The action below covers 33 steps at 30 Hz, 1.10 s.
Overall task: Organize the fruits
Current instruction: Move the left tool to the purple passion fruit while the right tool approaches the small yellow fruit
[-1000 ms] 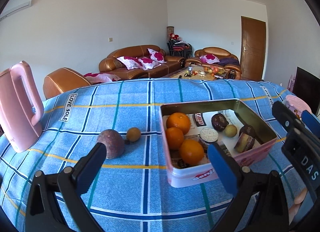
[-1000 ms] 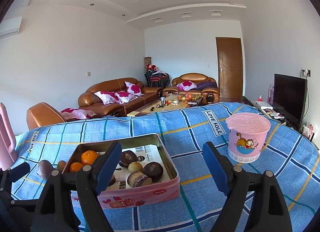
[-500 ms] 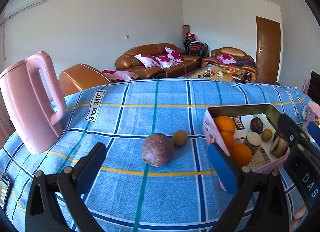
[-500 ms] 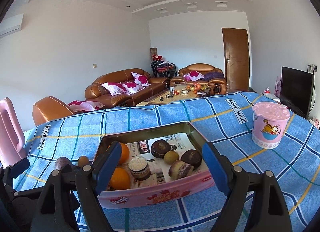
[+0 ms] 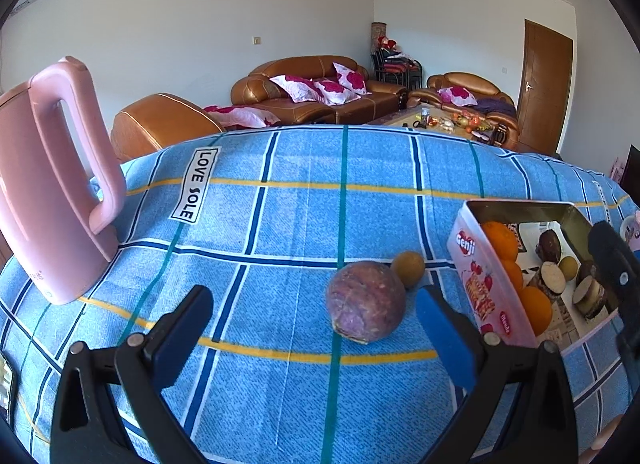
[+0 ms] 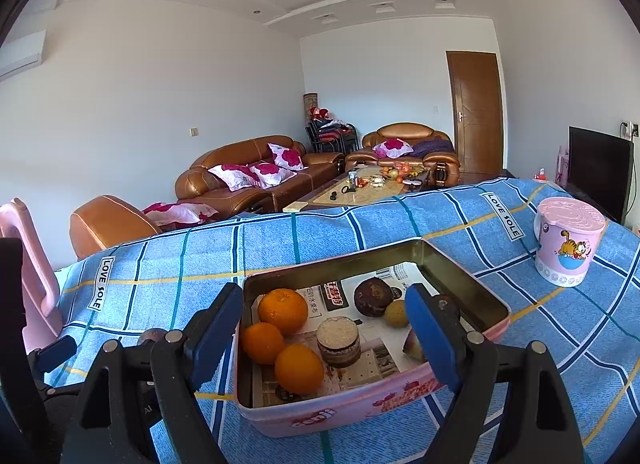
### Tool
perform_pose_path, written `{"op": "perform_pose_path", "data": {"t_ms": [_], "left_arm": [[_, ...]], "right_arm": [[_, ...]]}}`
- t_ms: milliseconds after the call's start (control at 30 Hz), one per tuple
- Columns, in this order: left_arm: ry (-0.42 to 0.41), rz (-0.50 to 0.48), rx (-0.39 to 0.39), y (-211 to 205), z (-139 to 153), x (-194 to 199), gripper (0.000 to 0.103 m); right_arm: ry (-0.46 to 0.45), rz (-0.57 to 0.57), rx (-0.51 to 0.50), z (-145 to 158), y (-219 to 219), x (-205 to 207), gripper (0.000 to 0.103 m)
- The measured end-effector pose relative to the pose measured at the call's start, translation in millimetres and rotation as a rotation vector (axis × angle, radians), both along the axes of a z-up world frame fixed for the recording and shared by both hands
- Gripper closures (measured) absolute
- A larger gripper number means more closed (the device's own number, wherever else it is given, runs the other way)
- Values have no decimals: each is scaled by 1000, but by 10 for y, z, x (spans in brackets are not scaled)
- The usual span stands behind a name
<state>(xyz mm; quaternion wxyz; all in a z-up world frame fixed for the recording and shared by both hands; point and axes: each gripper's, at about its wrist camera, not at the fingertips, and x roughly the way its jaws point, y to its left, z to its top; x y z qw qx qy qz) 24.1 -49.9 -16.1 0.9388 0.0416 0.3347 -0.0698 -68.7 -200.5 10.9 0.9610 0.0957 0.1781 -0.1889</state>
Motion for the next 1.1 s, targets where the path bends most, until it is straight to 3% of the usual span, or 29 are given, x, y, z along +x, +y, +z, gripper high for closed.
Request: {"op": "perform_pose_path", "data": {"t_ms": [200, 267, 333, 400, 467, 600, 667, 700, 733, 933, 1100], "left_arm": [[60, -60, 71, -204, -102, 203, 3], [76, -84, 89, -263, -122, 263, 8], [119, -102, 91, -286, -176, 342, 21], [186, -121, 61, -268, -245, 422, 31], [233, -129, -8, -196, -278, 493, 33], [232, -120, -70, -122, -256, 543, 34], [230, -143, -86, -132, -241, 527, 41], [230, -170, -105, -141, -227, 515, 51], [230, -174, -109, -145, -220, 508, 51], [210, -51, -156, 192, -180, 532, 51], [97, 78, -59, 473, -71, 467, 51]], "right_arm": [[-12, 10, 33, 4, -56, -23, 19], [-8, 15, 36, 3, -62, -14, 19], [-5, 18, 40, 0, -66, -6, 19], [-2, 18, 49, -4, -83, -3, 19], [2, 16, 62, -12, -108, 1, 19], [15, 18, 75, -26, -147, 36, 19], [17, 22, 73, -29, -139, 40, 19], [17, 24, 70, -27, -129, 38, 19], [16, 28, 66, -25, -120, 39, 19], [34, 65, 23, -15, -13, 85, 19], [78, 162, 27, -43, 146, 281, 19]]}}
